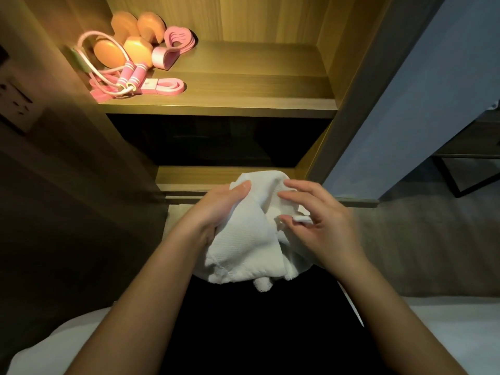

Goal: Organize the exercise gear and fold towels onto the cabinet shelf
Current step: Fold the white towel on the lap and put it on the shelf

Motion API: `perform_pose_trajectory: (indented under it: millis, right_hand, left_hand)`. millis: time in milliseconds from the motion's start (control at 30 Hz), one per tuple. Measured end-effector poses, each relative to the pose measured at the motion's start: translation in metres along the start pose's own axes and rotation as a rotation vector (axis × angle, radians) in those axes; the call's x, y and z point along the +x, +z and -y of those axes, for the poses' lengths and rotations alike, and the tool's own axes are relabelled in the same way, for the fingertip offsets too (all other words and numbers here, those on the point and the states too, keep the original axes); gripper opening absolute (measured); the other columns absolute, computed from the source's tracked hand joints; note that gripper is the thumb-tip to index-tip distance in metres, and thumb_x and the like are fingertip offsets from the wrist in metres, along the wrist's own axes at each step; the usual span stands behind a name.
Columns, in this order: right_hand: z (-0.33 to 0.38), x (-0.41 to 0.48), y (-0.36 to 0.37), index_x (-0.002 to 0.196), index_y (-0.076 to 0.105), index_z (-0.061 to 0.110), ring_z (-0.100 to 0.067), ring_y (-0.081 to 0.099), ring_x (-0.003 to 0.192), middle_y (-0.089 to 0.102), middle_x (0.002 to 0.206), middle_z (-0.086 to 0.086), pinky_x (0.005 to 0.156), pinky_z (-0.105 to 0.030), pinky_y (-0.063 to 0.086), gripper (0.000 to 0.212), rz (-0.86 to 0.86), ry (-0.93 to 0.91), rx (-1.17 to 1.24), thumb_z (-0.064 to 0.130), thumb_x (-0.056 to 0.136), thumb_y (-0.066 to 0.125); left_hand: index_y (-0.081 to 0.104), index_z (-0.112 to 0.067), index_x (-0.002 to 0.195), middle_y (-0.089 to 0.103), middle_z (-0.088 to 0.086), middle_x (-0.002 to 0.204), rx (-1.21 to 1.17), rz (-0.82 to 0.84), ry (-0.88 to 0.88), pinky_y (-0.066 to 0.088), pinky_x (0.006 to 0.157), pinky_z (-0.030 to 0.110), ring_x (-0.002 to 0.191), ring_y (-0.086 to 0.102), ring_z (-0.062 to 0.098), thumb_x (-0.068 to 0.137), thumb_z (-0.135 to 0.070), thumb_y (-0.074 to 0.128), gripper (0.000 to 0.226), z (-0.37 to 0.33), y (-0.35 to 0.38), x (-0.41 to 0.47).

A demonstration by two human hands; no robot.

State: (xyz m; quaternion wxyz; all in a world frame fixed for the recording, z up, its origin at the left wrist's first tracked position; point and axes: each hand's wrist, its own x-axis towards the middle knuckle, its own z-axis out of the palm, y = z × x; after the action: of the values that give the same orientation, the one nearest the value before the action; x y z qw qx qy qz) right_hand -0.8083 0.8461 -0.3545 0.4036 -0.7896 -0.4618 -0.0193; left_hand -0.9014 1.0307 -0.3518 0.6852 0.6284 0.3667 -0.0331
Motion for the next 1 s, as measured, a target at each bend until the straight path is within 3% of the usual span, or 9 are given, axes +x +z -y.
perform_pose_trajectory:
  millis: [133,267,367,433,533,667,833,933,1000]
  right_hand:
    - [-0.008,-0.002,0.007,0.125,0.055,0.047,-0.003,0.061,0.087,0.06,0.102,0.022,0.075,-0.036,0.058,0.054,0.277,0.027,0.072,0.024,0.081,0.077]
    - [-0.014,-0.003,0.011,0.129,0.041,0.062,-0.002,0.063,0.091,0.068,0.106,0.019,0.079,-0.03,0.057,0.069,0.396,0.016,0.08,0.028,0.082,0.077]
    - [-0.018,-0.002,0.014,0.124,0.061,0.043,-0.003,0.062,0.088,0.066,0.101,0.018,0.073,-0.028,0.055,0.048,0.384,-0.079,0.11,0.024,0.083,0.076]
    - [-0.016,-0.001,0.018,0.109,0.072,0.035,-0.004,0.059,0.081,0.062,0.095,0.013,0.066,-0.023,0.052,0.026,0.382,-0.133,0.061,0.027,0.084,0.074]
    - [-0.015,0.002,0.023,0.092,0.076,0.031,-0.003,0.057,0.08,0.059,0.094,0.014,0.067,-0.02,0.05,0.008,0.386,-0.095,0.033,0.032,0.084,0.074]
    - [-0.024,0.009,0.017,0.101,0.065,0.043,-0.001,0.061,0.092,0.067,0.1,0.02,0.081,-0.024,0.052,0.022,0.518,0.131,0.108,0.037,0.082,0.074]
    - [-0.029,0.01,0.018,0.125,0.053,0.054,0.0,0.059,0.103,0.064,0.118,0.019,0.088,-0.012,0.044,0.047,0.847,0.187,0.023,0.041,0.084,0.071]
    - [-0.028,0.011,0.019,0.129,0.051,0.053,-0.005,0.062,0.101,0.065,0.117,0.015,0.087,-0.012,0.045,0.053,0.864,0.176,-0.017,0.034,0.085,0.072]
    - [-0.027,0.01,0.019,0.124,0.059,0.047,-0.01,0.064,0.095,0.069,0.107,0.011,0.085,-0.024,0.05,0.046,0.768,0.147,-0.069,0.023,0.085,0.068]
  left_hand:
    - [0.065,-0.031,0.109,0.073,-0.018,0.098,-0.045,0.023,0.123,0.046,0.075,0.027,0.087,0.07,0.0,0.098,-0.049,0.048,0.027,0.004,0.008,-0.001]
    - [0.063,-0.032,0.105,0.072,-0.026,0.089,-0.061,0.01,0.14,0.05,0.061,0.015,0.08,0.067,-0.009,0.098,-0.047,0.048,0.022,0.002,0.008,0.001]
    - [0.064,-0.027,0.114,0.074,-0.012,0.1,-0.061,0.003,0.12,0.052,0.075,0.025,0.092,0.07,0.006,0.098,-0.049,0.049,0.031,0.001,0.007,0.005]
    - [0.063,-0.026,0.113,0.073,-0.009,0.101,-0.057,-0.02,0.093,0.051,0.082,0.031,0.096,0.069,0.013,0.096,-0.052,0.048,0.034,0.001,0.009,0.008]
    - [0.058,-0.029,0.106,0.069,-0.012,0.099,-0.072,-0.052,0.079,0.048,0.085,0.032,0.096,0.066,0.012,0.096,-0.053,0.048,0.028,0.002,0.01,0.013]
    - [0.061,-0.034,0.099,0.07,-0.013,0.095,-0.152,-0.144,0.135,0.051,0.071,0.024,0.088,0.068,0.006,0.097,-0.049,0.049,0.019,0.001,0.003,0.021]
    - [0.059,-0.038,0.095,0.064,-0.021,0.087,-0.116,-0.296,0.209,0.047,0.065,0.021,0.087,0.062,0.002,0.095,-0.051,0.049,0.016,-0.004,0.0,0.038]
    - [0.054,-0.04,0.081,0.06,-0.019,0.08,-0.054,-0.353,0.213,0.045,0.06,0.022,0.081,0.06,0.004,0.094,-0.05,0.049,0.017,-0.004,0.001,0.049]
    - [0.056,-0.036,0.09,0.058,-0.018,0.087,-0.026,-0.357,0.209,0.045,0.06,0.023,0.083,0.06,0.006,0.094,-0.05,0.047,0.017,-0.001,0.003,0.057]
